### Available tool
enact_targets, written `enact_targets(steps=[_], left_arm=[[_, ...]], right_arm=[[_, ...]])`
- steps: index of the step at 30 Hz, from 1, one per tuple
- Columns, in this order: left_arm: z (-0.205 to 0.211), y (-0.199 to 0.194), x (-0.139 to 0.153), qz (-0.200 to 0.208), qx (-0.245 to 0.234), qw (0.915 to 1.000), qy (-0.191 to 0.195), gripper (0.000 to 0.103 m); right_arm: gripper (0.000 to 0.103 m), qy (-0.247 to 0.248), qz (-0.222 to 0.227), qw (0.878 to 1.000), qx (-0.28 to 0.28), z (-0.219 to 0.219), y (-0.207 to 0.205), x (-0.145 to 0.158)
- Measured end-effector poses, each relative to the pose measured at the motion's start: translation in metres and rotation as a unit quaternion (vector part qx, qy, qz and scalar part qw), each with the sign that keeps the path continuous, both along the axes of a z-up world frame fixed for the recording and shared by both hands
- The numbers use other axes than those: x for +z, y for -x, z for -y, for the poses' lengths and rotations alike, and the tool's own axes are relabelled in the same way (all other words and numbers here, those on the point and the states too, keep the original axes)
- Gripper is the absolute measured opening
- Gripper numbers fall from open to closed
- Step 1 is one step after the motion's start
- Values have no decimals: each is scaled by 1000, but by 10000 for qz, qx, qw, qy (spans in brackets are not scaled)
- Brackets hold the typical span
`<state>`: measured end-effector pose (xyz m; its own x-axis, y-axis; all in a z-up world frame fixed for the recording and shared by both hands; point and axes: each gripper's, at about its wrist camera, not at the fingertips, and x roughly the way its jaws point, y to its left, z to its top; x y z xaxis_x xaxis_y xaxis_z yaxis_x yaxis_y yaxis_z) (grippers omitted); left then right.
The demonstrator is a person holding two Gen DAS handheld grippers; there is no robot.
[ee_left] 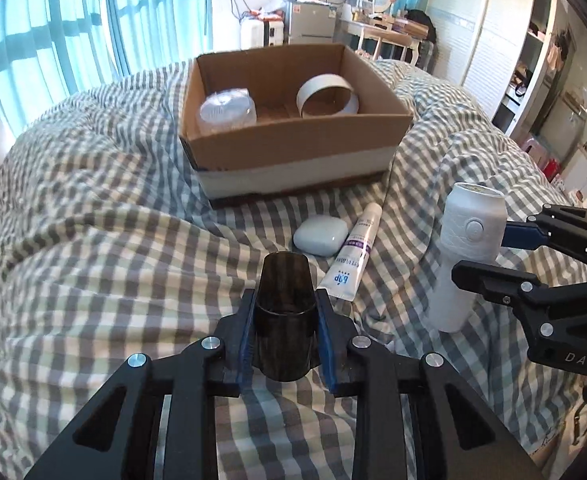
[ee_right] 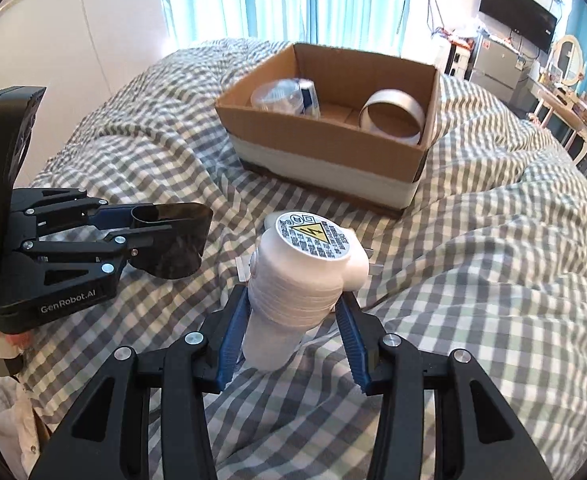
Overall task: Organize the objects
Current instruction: 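Lift the black nozzle with the left tool while the right tool grasps the white hair dryer, then carry nozzle and hair dryer into the box and release both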
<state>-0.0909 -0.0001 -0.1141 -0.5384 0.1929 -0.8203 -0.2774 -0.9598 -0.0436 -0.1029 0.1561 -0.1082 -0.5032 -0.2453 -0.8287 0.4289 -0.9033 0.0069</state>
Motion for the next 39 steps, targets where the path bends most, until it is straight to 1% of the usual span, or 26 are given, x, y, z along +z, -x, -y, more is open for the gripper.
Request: enact_targets(steps=[6, 9, 11, 17, 21, 24, 28, 31, 33, 36, 39], left_arm=[[2, 0, 7, -140, 87, 9999, 6, 28], [2, 0, 15, -211, 118, 9997, 42, 28], [1, 1, 22, -293, 118, 9995, 55, 28], [-4, 18, 51, -621, 49, 9980, 75, 28], [-11, 41, 72, -858, -13, 9963, 87, 28], [-14, 63, 90, -1053, -2, 9944, 19, 28], [-16, 98, 103, -1231, 91, 9923, 27, 28], [-17, 125, 103, -1253, 134, 9920, 34, 28], [-17, 141, 99, -1199, 139, 9927, 12, 28], [-20, 169, 87, -1090, 110, 9939, 87, 28], [-22, 194, 75, -997, 63, 9948, 185, 28]], right_arm=[[44, 25, -75, 10000, 13, -1, -5, 5], [44, 46, -87, 9999, 30, 0, -3, 8], [44, 78, -113, 9999, 60, 1, -2, 11], [44, 165, -415, 9989, 105, 2, 13, 34], [44, 167, -705, 9973, 90, 2, 36, 57], [44, 205, -918, 9956, 44, 2, 58, 75], [44, 203, -1072, 9940, -55, 5, 92, 86], [44, 273, -1036, 9942, -93, 7, 118, 85], [44, 275, -983, 9947, -121, 7, 139, 81], [44, 216, -840, 9961, -132, 10, 168, 68], [44, 48, -752, 9971, -66, 15, 191, 54]])
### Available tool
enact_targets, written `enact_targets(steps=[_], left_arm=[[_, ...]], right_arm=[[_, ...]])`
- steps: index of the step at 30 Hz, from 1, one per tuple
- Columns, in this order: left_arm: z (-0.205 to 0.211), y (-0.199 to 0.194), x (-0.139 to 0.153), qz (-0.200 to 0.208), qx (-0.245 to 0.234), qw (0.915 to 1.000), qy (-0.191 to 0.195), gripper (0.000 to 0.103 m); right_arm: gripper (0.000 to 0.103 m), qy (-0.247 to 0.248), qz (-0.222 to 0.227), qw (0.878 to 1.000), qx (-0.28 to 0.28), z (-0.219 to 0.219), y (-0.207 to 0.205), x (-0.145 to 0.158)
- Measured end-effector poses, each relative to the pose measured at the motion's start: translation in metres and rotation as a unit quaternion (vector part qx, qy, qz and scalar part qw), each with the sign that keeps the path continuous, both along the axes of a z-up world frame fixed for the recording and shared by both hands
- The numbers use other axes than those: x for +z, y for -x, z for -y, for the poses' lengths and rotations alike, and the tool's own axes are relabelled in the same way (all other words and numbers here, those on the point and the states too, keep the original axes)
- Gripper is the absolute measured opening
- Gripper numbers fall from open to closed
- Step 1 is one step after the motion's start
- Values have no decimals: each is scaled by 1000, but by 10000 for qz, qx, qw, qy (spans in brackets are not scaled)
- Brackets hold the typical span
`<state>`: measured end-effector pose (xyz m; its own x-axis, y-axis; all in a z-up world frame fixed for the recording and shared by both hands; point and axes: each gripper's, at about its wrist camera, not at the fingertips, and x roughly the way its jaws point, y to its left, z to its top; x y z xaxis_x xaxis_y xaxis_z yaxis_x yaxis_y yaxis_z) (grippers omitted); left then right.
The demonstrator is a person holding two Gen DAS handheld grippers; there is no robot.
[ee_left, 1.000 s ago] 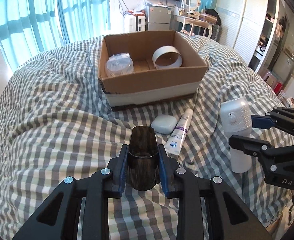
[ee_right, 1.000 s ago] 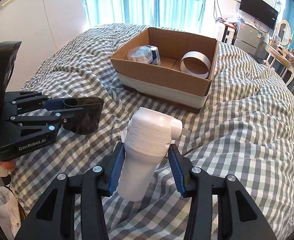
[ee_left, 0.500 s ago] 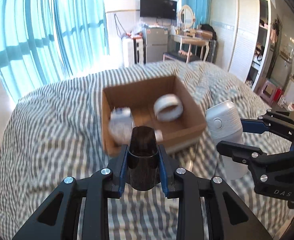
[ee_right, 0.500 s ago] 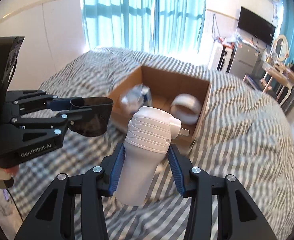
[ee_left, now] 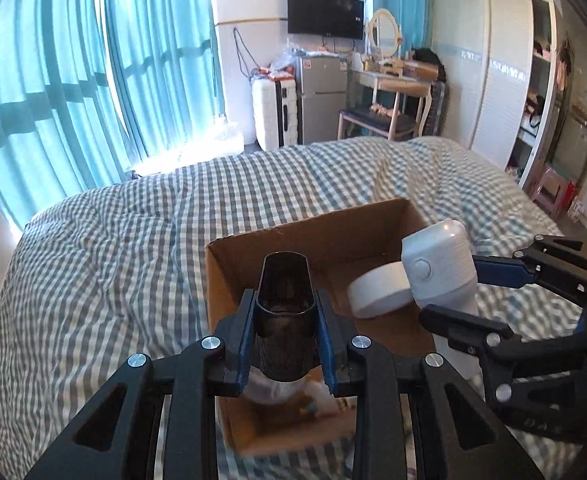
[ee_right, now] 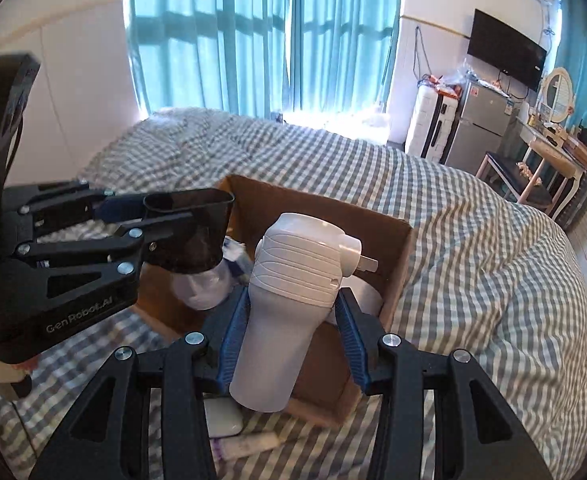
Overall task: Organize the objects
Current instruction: 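Carry nozzle and hair dryer into the box and release both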
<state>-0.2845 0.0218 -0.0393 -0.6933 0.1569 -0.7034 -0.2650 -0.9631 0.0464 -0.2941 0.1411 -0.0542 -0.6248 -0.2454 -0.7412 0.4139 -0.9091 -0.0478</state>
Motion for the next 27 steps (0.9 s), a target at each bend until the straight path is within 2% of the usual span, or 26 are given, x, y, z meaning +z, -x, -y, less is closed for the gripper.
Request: enact_targets(steps=[4, 9, 13, 14, 15, 17, 18, 19, 21, 25, 27], left_arm=[[-1, 28, -17, 146, -47, 9999, -56, 28], [-4, 48, -31, 252, -194, 9995, -34, 28], [-3, 49, -33, 350, -197, 9990, -185, 30], [-2, 48, -32, 395, -211, 9987, -229, 31], [-2, 47, -31, 432, -225, 9985, -262, 35], [-3, 43, -23, 399, -188, 9987, -257, 69], [-1, 39, -19, 323, -149, 9991, -238, 76], [-1, 34, -13, 212, -108, 9995, -225, 80], [1, 27, 0, 122, -99, 9996, -242, 81], [9, 9, 29, -73, -20, 9993, -358, 92], [14, -2, 42, -221, 36, 9992, -339, 94]], right_arm=[[44, -58, 111, 9999, 50, 0, 17, -16], [44, 170, 317, 9993, 78, -8, 26, -32], [44, 284, 288, 9992, 75, -12, 20, -30], [48, 322, 221, 9992, 69, -15, 17, -26], [58, 360, 167, 9992, 60, -17, 14, -22], [66, 458, 24, 9989, 12, -20, 6, -10], [67, 477, -8, 9989, 2, -21, 4, -6], [67, 488, -38, 9988, -5, -20, 1, -1], [67, 478, -121, 9988, -1, -21, -6, 10], [68, 404, -335, 9986, 67, -21, -27, 33], [68, 355, -424, 9985, 62, -20, -39, 43]])
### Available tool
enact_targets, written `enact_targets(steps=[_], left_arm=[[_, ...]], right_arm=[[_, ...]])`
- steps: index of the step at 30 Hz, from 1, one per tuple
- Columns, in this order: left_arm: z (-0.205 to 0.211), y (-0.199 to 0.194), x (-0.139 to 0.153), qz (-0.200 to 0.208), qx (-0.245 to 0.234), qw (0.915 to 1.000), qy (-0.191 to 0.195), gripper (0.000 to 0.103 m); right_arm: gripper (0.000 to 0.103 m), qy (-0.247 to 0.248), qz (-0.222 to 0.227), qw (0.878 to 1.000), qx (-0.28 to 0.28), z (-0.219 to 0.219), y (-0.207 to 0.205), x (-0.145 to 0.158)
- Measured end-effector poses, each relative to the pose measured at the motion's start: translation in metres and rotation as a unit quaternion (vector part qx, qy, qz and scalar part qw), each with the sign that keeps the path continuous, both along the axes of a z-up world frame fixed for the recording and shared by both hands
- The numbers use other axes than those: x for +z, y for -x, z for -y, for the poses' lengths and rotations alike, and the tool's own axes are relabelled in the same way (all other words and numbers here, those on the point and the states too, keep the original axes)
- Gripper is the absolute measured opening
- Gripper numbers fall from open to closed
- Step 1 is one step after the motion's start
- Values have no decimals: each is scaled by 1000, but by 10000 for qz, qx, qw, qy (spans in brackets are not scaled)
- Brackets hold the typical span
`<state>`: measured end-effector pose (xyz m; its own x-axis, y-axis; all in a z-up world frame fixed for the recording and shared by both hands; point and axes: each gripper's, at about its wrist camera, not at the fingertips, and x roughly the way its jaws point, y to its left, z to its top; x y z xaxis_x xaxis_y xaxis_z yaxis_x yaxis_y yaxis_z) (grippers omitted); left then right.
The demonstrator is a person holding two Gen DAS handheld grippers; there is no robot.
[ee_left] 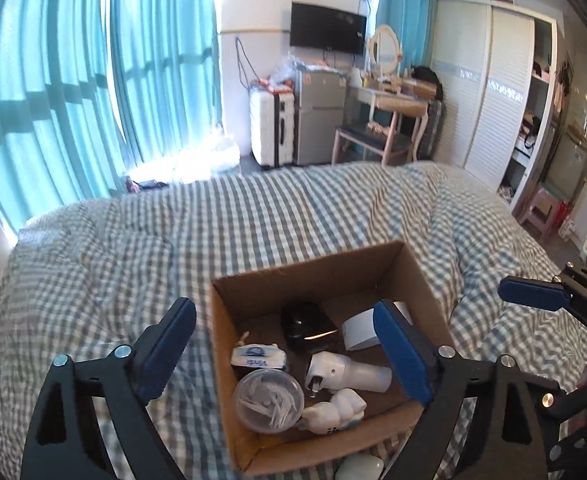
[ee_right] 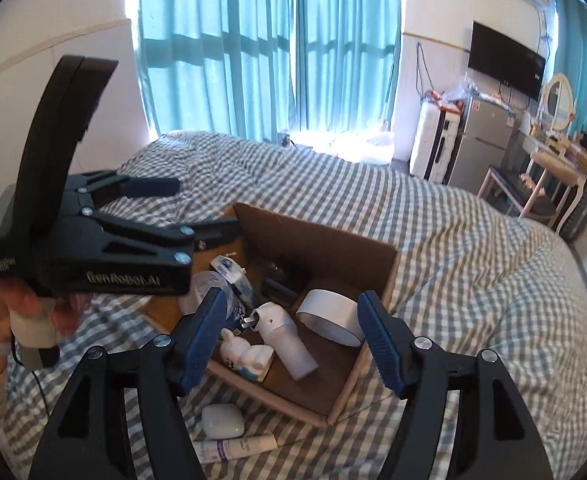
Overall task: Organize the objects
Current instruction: 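Carry nozzle and hair dryer into the box and release both, then move both tools back toward the toothpaste tube and white case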
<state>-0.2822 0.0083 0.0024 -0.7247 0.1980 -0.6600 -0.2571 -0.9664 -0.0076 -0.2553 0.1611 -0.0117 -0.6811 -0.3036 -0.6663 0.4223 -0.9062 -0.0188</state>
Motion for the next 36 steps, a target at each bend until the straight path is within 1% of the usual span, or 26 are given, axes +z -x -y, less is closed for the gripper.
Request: enact_targets(steps=[3, 5, 6, 8, 12, 15, 19, 24, 28, 32, 34, 36], left_arm=[[8, -19, 14, -143, 115, 9998, 34, 97], [14, -34, 18, -149, 267, 9995, 80, 98], [17, -40, 20, -135, 337, 9993, 98, 98], [24, -52, 19, -97, 459, 9988, 108, 98], [38, -83, 11, -44, 689, 9976, -12, 99], [43, -102, -2, 0, 818, 9966, -96, 99], [40, -120, -21, 24, 900, 9959, 86, 99], [33, -131, -55, 154, 1016, 9945, 196, 99], [25, -134, -86, 244, 1055, 9924, 581, 99], [32, -131, -117, 506, 1089, 9917, 462, 99], [35, -126, -128, 649, 1105, 9906, 476, 99], [40, -123, -132, 726, 1116, 9904, 374, 99]], right_arm=[[68, -19, -70, 10000, -52, -2, -16, 12], [68, -17, -97, 9999, -126, -3, -27, 16], [72, -16, -92, 9998, -168, -5, -31, 16], [75, 0, -29, 9996, -275, -8, -41, 13], [75, 25, 174, 9984, -531, -15, -55, -1], [75, -60, 351, 9963, -781, -17, -61, -18], [75, 105, 685, 9943, -811, -13, -72, -44], [75, -66, 971, 9904, -983, -1, -77, -83], [75, -228, 1282, 9854, -1096, 2, -76, -115], [75, -271, 1581, 9800, -1181, 4, -75, -141], [75, -243, 1713, 9784, -1133, 9, -75, -153], [75, -376, 1755, 9779, -1075, 18, -74, -160]])
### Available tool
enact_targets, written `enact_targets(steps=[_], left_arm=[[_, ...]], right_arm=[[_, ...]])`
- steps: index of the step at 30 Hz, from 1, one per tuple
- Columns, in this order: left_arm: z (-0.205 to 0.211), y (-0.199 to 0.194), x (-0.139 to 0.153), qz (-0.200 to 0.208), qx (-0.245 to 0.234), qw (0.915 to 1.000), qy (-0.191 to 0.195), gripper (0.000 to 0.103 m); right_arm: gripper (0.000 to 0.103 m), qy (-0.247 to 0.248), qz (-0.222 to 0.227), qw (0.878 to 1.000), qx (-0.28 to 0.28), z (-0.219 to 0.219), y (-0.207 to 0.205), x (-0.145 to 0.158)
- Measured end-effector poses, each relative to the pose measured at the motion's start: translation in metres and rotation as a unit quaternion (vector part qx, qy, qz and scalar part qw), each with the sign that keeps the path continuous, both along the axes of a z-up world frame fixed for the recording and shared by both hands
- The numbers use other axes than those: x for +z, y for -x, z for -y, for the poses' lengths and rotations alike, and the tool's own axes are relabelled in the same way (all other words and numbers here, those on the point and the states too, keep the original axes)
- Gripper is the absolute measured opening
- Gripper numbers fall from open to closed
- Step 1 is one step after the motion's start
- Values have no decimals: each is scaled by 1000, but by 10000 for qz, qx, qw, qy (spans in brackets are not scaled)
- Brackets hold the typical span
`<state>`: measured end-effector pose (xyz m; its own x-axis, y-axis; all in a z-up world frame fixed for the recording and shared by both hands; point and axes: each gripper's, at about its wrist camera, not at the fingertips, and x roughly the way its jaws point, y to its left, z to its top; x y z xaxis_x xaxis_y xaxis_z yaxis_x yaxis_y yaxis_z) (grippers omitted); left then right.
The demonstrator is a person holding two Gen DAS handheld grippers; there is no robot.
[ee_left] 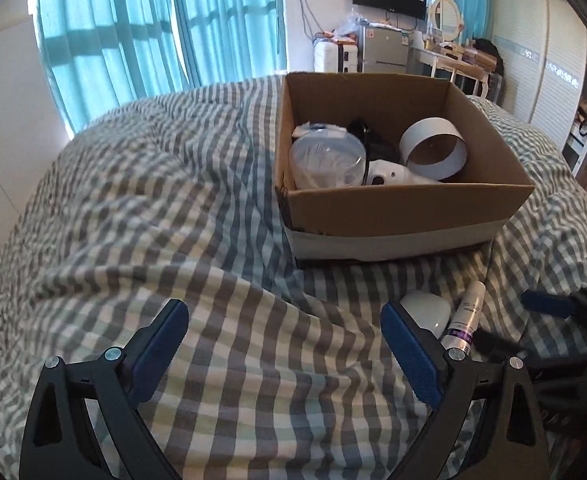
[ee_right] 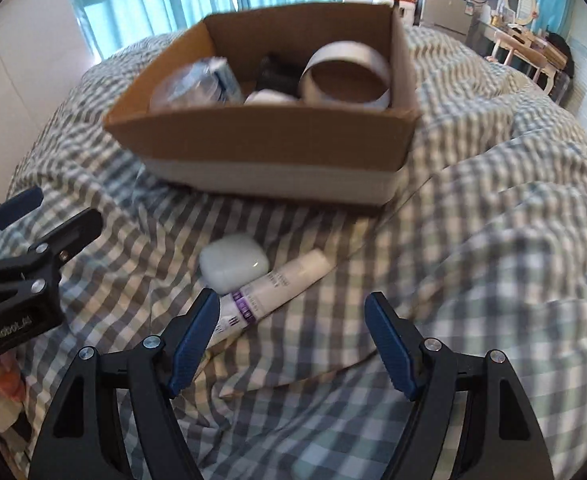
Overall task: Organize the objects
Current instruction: 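Move both tools back toward the toothpaste tube and white case, then grasp the white toothpaste tube with the right tool while the left tool grasps the white case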
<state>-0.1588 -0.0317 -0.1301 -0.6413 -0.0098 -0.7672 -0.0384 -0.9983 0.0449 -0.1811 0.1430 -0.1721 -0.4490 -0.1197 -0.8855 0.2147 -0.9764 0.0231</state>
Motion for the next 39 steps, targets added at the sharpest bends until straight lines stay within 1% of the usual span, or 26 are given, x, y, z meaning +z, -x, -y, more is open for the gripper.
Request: enact_targets(steps=[4, 7, 8, 10, 12, 15, 17, 20, 23, 26, 31, 33, 35, 39], left_arm=[[9, 4, -8, 139, 119, 9997, -131, 99], [14, 5, -12, 192, 163, 9993, -268, 99], [15, 4, -12, 197, 160, 9992, -304, 99], [16, 3, -13, 210, 167, 9991, -338, 99], [16, 2, -13, 216, 174, 9990, -348, 99], [17, 1, -12, 194, 189, 9989, -382, 99], [17, 1, -12, 200, 212, 9987, -412, 99], [15, 0, -11, 186, 194, 9990, -365, 99], [14, 0, -11, 198, 180, 9990, -362, 99], [13, 0, -12, 202, 192, 9990, -339, 99], [2, -3, -9, 181, 138, 9996, -164, 99], [-3, -1, -9, 199, 94, 9995, -212, 99], [-8, 1, -8, 219, 20, 9991, -368, 99], [-17, 7, -11, 303, -69, 9978, -584, 99]], right_arm=[[75, -50, 129, 9998, 122, 15, 7, -15], [75, -76, 107, 9998, 132, 22, 13, -21], [73, -89, 96, 9998, 148, 24, 16, -23], [66, -35, 152, 9997, 188, 27, 22, -29], [47, -53, 189, 9996, 213, 28, 23, -32], [37, -43, 174, 9995, 262, 27, 21, -31], [34, -50, 174, 9993, 322, 27, 17, -28], [33, -162, 58, 9991, 384, 27, 10, -20], [30, -217, -148, 9986, 452, 26, 0, -4], [29, -210, -286, 9982, 489, 22, -6, 11], [27, -115, -518, 9976, 436, 7, -10, 36], [24, -89, -639, 9971, 401, -1, -10, 45], [24, -47, -694, 9969, 362, -5, -7, 50], [24, -46, -705, 9970, 313, -18, -9, 51]])
